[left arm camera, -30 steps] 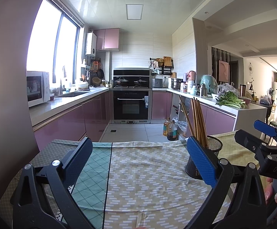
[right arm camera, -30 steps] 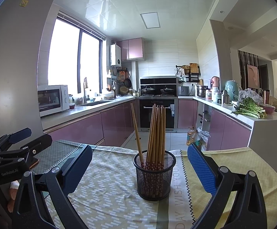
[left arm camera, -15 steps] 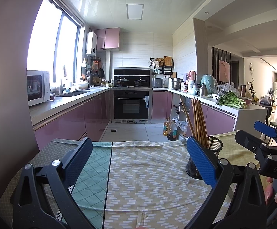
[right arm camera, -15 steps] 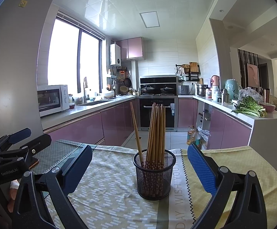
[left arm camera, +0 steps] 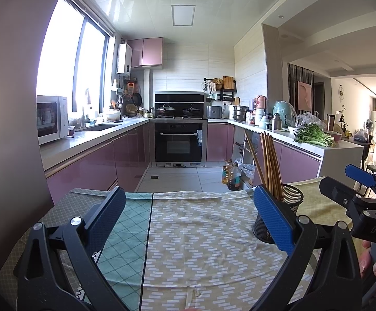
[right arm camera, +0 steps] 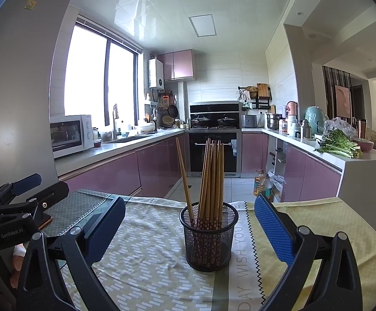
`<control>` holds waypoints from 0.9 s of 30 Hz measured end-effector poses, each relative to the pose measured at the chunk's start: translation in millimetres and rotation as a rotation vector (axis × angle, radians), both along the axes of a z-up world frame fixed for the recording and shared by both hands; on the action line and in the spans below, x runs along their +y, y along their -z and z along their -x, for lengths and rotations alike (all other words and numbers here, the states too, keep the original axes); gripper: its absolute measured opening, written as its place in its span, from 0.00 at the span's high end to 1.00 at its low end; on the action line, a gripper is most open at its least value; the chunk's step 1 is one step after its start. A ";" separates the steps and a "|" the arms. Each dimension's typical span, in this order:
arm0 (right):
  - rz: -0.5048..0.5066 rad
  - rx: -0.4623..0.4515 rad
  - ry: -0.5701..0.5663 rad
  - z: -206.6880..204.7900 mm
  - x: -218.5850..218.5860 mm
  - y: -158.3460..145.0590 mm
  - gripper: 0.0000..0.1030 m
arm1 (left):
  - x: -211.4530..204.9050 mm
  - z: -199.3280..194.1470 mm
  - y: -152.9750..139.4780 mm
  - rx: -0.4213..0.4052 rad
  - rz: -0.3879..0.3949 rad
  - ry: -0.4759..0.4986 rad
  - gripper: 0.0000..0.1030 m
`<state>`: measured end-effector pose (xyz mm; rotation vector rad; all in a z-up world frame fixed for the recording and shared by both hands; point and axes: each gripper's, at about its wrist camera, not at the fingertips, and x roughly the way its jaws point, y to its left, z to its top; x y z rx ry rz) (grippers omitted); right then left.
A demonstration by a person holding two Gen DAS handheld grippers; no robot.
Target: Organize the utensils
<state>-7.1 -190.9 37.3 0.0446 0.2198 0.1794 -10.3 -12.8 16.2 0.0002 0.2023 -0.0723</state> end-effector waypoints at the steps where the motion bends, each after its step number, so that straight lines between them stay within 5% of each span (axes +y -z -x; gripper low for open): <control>1: 0.001 0.000 0.001 -0.1 0.2 -0.1 0.06 | -0.3 -0.3 -0.1 0.001 0.000 0.001 0.05; 20: 0.004 0.022 0.006 -4.3 -4.1 4.2 0.06 | -4.7 0.6 1.8 -0.023 -0.047 0.001 0.05; 27: 0.018 0.075 0.018 -12.7 -15.2 13.7 0.06 | 2.4 -14.9 11.9 0.076 -0.029 0.005 0.05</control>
